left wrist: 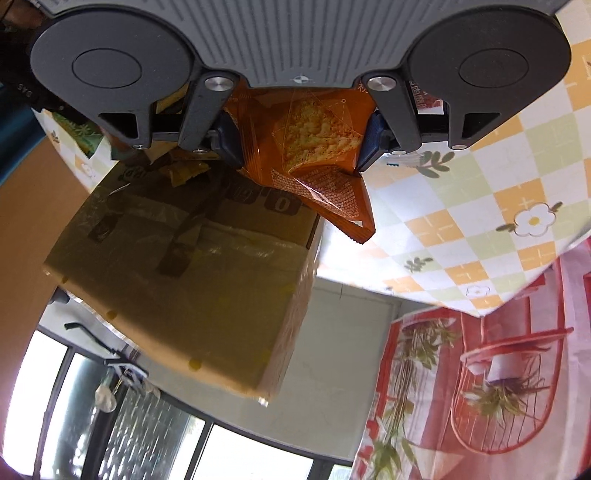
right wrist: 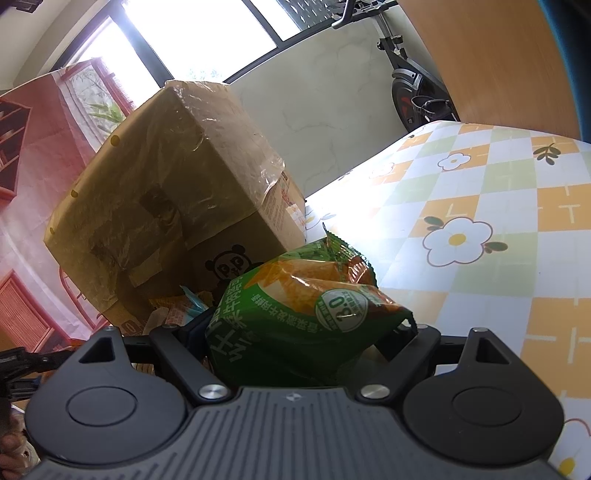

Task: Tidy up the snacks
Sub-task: 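Close the left tool on the orange packet while the right tool closes on the green bag, then lift both packets, carry them over the box and open both tools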

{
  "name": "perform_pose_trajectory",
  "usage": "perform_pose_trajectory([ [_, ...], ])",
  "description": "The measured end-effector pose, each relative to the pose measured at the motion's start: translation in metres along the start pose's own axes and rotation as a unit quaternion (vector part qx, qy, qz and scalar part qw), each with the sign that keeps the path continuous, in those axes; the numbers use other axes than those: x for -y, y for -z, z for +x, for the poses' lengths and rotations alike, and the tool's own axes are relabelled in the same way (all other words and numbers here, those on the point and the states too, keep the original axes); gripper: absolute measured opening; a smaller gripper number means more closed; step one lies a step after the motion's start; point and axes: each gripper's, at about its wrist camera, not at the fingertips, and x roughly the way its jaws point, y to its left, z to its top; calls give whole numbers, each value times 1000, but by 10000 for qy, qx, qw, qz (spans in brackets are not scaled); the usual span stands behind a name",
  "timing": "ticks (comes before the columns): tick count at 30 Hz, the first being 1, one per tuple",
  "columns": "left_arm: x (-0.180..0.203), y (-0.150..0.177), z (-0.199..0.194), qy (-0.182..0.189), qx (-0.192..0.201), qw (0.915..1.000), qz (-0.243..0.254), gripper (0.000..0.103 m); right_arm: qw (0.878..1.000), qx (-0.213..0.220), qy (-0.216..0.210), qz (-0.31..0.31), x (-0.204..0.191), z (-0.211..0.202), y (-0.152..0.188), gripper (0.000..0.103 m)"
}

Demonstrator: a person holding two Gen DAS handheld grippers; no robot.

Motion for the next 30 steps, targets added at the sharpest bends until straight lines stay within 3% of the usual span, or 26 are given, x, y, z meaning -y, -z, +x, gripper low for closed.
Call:
perform_pose_trajectory([
  [16,-1,9,-16,-39,-44,10000,-59,67,9988,269,-8,410,11,-11,1,86],
  [24,2,-18,-36,165,428,9989,21,67,9984,290,302,371,6,-19,-12,86],
  [30,9,-21,-40,347,579,9977,43,67,9973,605,380,141,-4,-33,-28,85],
])
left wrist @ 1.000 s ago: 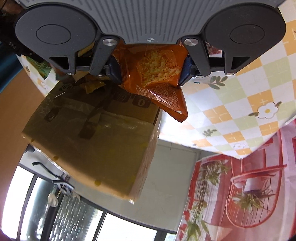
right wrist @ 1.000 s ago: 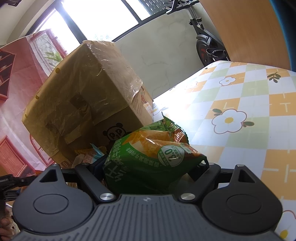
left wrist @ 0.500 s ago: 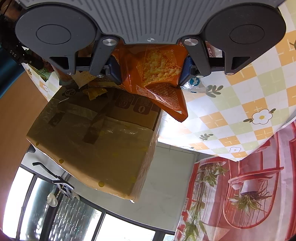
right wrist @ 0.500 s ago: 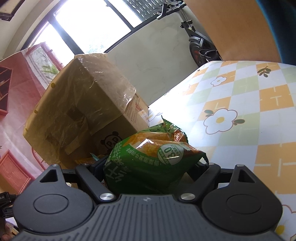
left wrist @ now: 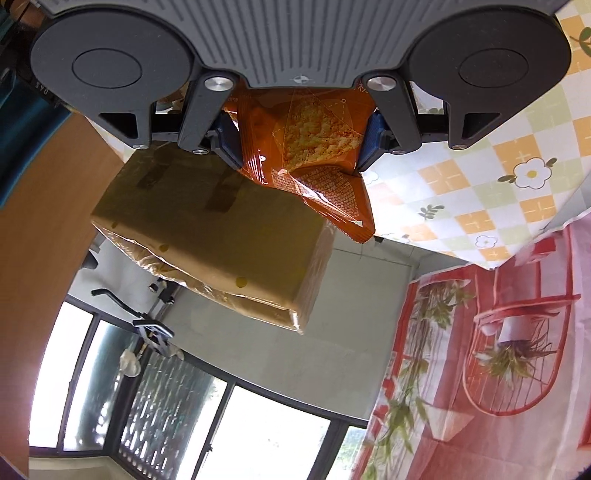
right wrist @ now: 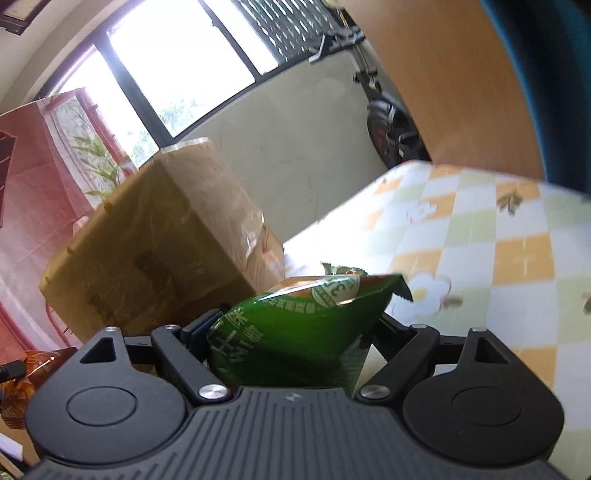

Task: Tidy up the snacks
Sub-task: 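Lift both packets, carry them over the box and open both tools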

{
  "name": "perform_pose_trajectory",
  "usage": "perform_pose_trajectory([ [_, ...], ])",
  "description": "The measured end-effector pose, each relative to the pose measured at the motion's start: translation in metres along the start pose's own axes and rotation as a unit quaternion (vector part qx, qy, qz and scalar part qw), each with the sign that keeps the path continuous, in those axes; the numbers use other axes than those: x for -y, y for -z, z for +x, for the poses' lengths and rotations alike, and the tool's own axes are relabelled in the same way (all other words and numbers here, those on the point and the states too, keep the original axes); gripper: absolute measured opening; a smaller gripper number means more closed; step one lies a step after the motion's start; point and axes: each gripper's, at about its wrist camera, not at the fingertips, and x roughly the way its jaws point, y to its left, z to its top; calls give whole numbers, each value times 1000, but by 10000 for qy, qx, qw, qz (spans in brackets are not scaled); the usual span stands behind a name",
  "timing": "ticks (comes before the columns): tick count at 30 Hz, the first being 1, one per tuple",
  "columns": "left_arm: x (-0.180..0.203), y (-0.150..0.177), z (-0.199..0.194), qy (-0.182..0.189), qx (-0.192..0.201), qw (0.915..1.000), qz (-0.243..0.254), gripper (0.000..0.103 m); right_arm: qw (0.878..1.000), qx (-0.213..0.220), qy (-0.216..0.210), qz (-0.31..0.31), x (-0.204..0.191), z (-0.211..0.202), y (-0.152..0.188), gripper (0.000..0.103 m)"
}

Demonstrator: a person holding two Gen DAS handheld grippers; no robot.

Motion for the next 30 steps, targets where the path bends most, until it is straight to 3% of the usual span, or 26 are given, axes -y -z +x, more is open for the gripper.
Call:
perform_pose_trajectory([
  [4,-4,6,1,16,-67,10000,-51,67,10000,64,26,-57,1,-3,-4,77],
  [16,-9,0,-5,34,-25,9998,-170,67,9998,61,171,-3,3,-15,-10,76],
  [23,9,-43,-22,291,492,9983,119,67,9981,491,-34,-380,-27,-37,-52,75],
  [30,41,-98,-23,605,912,9931,422,67,9895,952,-581,-915,-75,-57,-114,75],
])
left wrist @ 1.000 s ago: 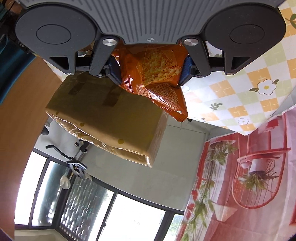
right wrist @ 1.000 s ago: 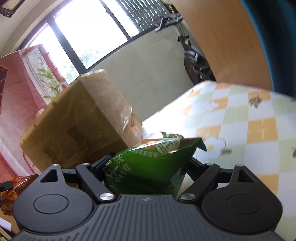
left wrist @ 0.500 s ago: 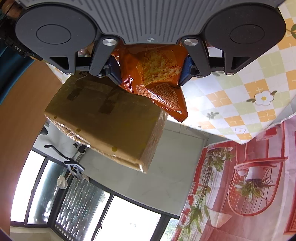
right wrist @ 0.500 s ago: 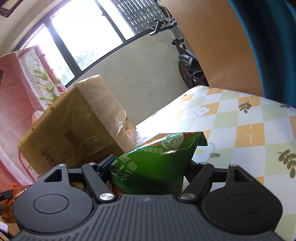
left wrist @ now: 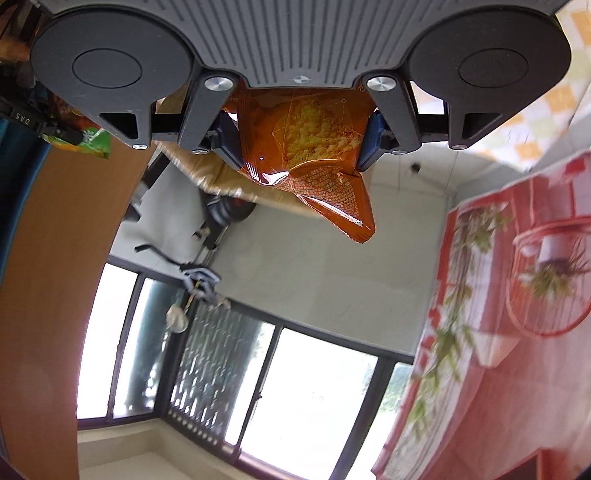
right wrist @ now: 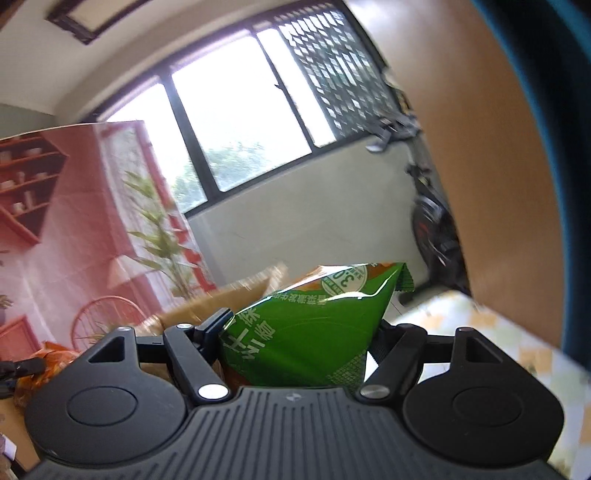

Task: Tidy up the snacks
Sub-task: 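Lift both packets, carry them over the box and open both tools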

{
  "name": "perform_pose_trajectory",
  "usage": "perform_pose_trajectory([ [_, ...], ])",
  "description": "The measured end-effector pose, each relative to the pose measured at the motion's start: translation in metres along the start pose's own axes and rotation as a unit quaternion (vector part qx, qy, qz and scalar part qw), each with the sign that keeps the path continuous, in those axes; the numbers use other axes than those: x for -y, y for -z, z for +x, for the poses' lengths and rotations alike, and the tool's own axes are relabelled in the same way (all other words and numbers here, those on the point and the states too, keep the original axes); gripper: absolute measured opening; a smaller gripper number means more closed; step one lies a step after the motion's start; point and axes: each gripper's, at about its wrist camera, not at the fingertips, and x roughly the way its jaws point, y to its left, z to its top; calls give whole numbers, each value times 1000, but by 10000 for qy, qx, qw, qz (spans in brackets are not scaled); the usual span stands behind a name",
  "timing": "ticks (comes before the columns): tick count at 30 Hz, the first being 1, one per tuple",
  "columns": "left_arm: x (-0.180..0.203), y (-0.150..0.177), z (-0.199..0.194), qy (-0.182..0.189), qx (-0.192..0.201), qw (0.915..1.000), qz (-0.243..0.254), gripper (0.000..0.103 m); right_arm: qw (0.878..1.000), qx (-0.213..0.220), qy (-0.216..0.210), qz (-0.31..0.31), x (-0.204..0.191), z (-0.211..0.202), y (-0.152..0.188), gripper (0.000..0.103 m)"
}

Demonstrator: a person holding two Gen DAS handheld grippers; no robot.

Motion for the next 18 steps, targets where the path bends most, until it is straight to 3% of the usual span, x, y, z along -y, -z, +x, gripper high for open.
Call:
perform_pose_trajectory([
  [4,16,-26,24,15,16,9998,206,67,9986,-19,-312,-419,-29,24,-32,75],
  [9,27,-49,68,-60,-132,9991,390,68,9939,-233,-564,-922,-70,83,-59,75],
  [15,26,-56,121,-304,-453,9970,540,68,9880,-774,-592,-1200,-102,173,-61,75],
  [18,23,-52,139,-333,-693,9950,630,68,9843,-1081,-396,-1340,-107,210,-47,75],
])
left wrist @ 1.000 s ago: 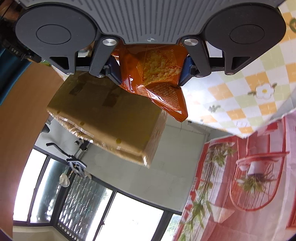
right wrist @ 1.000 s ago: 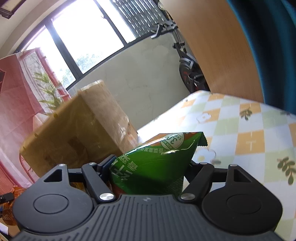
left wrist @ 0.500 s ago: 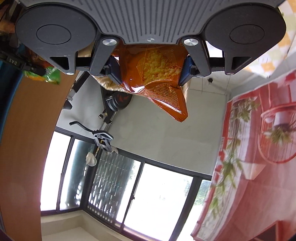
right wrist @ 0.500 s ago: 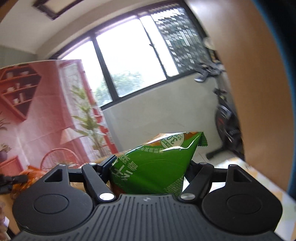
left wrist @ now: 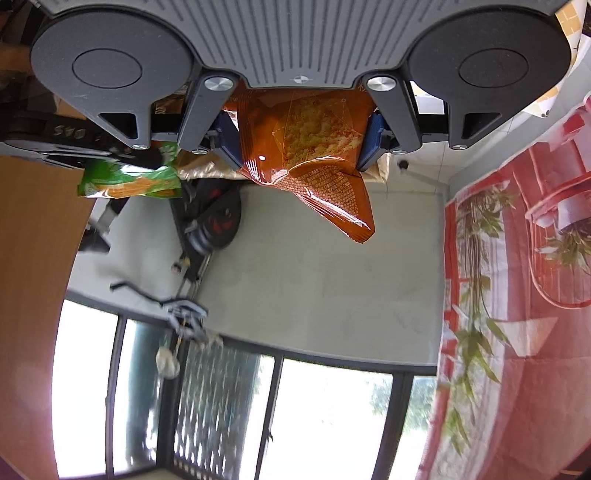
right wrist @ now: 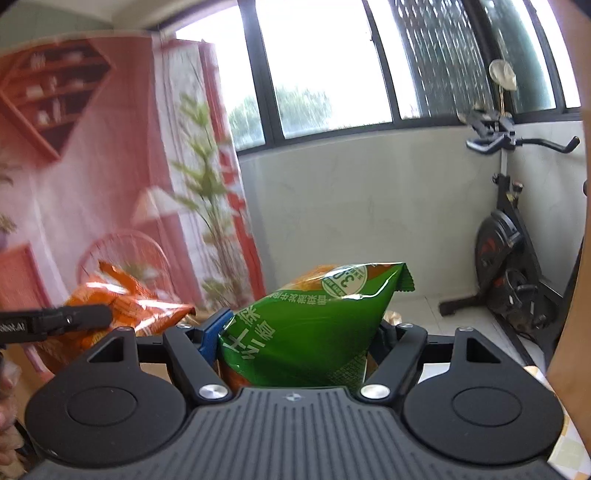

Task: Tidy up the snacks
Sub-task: 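Lift both packets, carry them over the box and open both tools, then withdraw both open tools from the box toward the snacks on the table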

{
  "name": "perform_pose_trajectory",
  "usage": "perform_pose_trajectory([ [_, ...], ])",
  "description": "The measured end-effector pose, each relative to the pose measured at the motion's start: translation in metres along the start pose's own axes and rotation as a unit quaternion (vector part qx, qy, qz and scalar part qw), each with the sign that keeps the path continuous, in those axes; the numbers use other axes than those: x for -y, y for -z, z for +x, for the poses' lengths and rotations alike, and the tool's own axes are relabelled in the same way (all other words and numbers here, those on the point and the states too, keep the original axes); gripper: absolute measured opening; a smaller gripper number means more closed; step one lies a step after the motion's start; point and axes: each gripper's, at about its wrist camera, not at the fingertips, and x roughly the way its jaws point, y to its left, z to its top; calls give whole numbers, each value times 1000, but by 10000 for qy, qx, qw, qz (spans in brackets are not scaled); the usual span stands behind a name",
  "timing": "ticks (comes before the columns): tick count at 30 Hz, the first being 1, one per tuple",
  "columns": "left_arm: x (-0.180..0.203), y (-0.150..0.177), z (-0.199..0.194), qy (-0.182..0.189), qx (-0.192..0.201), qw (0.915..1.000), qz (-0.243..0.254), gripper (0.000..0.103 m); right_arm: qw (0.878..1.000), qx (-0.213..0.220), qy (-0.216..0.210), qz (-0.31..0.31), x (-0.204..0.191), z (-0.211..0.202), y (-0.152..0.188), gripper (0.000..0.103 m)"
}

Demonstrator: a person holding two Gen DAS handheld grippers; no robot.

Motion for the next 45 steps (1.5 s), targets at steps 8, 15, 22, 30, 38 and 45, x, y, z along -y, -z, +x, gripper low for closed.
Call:
perform_pose_trajectory([
  [8,-5,2,25,50,-288,9994,208,68,9941,-859,505,-436,-4,50,20,75],
  [15,-3,6,35,137,-390,9989,219,79,9932,-1121,304,-123,4,59,26,79],
  [22,-13,2,25,-30,-321,9994,140,81,9944,-1021,256,76,9,48,14,86],
  [30,-7,1,7,-54,-301,9991,304,82,9960,-859,255,70,3,26,5,86],
  [38,-8,11,-23,-83,-399,9989,236,83,9963,-813,287,-40,-10,-6,5,86],
  [45,-17,27,-54,-132,-402,9991,85,85,9956,-883,305,-53,-18,-34,21,86],
])
